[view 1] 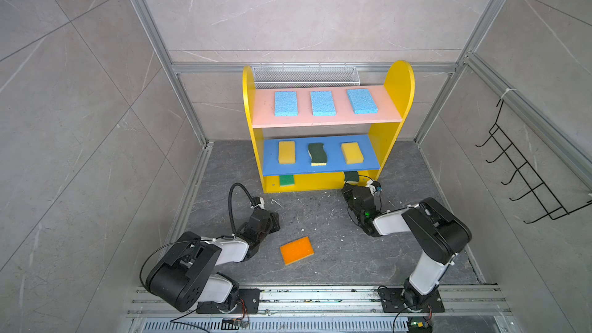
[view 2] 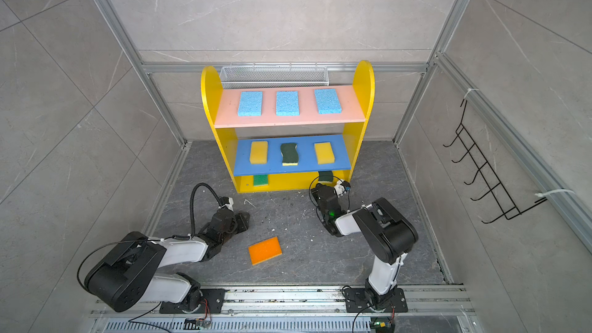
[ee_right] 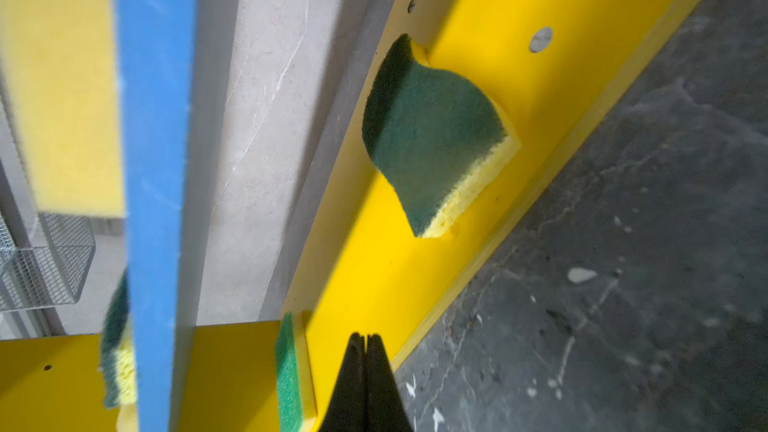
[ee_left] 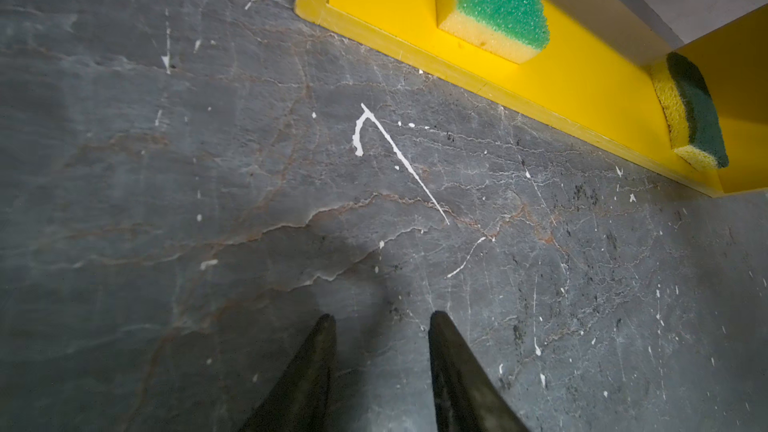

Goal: Place and organize the cleaning sponges onto the shelf
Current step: 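Withdraw the right gripper from the shelf base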

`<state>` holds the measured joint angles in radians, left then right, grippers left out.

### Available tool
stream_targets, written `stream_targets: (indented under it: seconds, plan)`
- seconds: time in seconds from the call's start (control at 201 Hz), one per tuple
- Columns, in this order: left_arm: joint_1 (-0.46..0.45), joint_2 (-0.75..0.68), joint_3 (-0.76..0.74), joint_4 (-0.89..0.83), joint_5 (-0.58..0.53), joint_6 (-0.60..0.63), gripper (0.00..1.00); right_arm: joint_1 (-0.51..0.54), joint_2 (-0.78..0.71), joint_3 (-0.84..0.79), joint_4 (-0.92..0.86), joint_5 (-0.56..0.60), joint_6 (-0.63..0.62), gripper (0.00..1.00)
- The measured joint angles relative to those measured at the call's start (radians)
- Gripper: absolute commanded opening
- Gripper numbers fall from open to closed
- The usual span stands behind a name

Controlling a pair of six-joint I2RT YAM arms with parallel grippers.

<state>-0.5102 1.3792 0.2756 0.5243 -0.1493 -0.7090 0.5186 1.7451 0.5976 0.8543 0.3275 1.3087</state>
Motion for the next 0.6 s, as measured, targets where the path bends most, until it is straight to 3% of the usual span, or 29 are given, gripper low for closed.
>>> stream_targets:
  seconds: [0.309, 0.438, 0.498, 0.597]
  plan:
    - [-0.067, -0.244, 0.019, -0.323, -0.066, 0.002, 0.42, 0.028, -0.486, -0.052, -0.495, 0.086, -0.087, 0.04]
    - [-0.097, -0.338, 0.071, -0.497, -0.111, 0.003, 0.44, 0.028, -0.617, -0.041, -0.698, 0.121, -0.151, 0.07]
    - [-0.113, -0.377, 0.103, -0.584, -0.128, 0.006, 0.48, 0.028, -0.637, -0.031, -0.773, 0.122, -0.188, 0.14]
    - [-0.131, -0.410, 0.175, -0.734, -0.131, 0.029, 0.56, 0.028, -0.661, -0.025, -0.883, 0.126, -0.261, 0.35]
